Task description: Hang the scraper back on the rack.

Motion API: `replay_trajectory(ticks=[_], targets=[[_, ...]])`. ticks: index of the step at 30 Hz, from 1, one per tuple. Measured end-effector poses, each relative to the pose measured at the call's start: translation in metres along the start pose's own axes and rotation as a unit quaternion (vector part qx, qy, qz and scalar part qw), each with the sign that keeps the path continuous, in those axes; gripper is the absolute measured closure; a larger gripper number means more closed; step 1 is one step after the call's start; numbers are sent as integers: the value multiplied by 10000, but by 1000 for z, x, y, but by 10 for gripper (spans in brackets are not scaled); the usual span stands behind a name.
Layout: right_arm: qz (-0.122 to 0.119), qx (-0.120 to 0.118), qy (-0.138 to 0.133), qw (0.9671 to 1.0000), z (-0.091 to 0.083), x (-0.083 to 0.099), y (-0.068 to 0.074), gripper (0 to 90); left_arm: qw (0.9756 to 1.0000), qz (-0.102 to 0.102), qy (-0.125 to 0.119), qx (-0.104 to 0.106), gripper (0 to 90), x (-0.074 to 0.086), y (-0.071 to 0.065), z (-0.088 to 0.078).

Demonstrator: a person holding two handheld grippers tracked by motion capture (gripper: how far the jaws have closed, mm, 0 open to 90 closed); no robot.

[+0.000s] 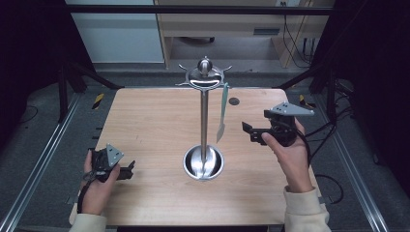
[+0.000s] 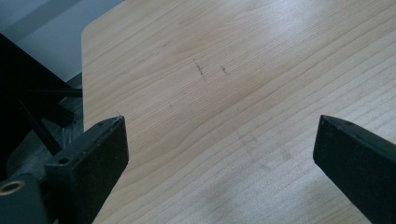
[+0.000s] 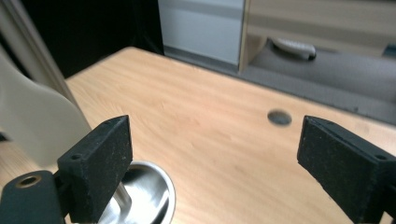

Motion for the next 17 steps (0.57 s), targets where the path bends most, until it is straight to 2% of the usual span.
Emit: replay_trajectory(ticks=[1, 2, 3, 4, 6, 11, 13, 17], targets=[[0, 0, 0, 10000, 0, 0, 0, 108, 10000, 0, 0, 0, 31, 0, 0, 0], [18, -10, 80, 10000, 5, 7, -1, 107, 10000, 2, -2, 6, 31, 0, 0, 0], [66, 18, 327, 9994, 15, 23, -5, 102, 10000, 5, -5, 5, 31, 0, 0, 0], [100, 47, 404, 9991, 19, 30, -7, 104, 10000, 5, -5, 5, 31, 0, 0, 0], [107, 47, 434, 9990, 22, 34, -9, 104, 10000, 1, -13, 6, 30, 0, -1, 0], [354, 15, 699, 9969, 36, 67, -21, 134, 10000, 8, -6, -1, 30, 0, 0, 0], [380, -7, 793, 9961, 39, 75, -24, 140, 10000, 2, -12, -4, 31, -1, 0, 0], [364, 52, 799, 9961, 43, 86, -27, 153, 10000, -12, -13, -12, 30, -1, 0, 1]])
Point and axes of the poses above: each handheld gripper's, and its own axes: z roughly forward along the jaws, x roughly out of its underside, y roughly to its left, the point moved 8 cm from there along z, roughly forward along the jaws, and after that the axes turned 8 degrees about y, right-handed, at the moved point
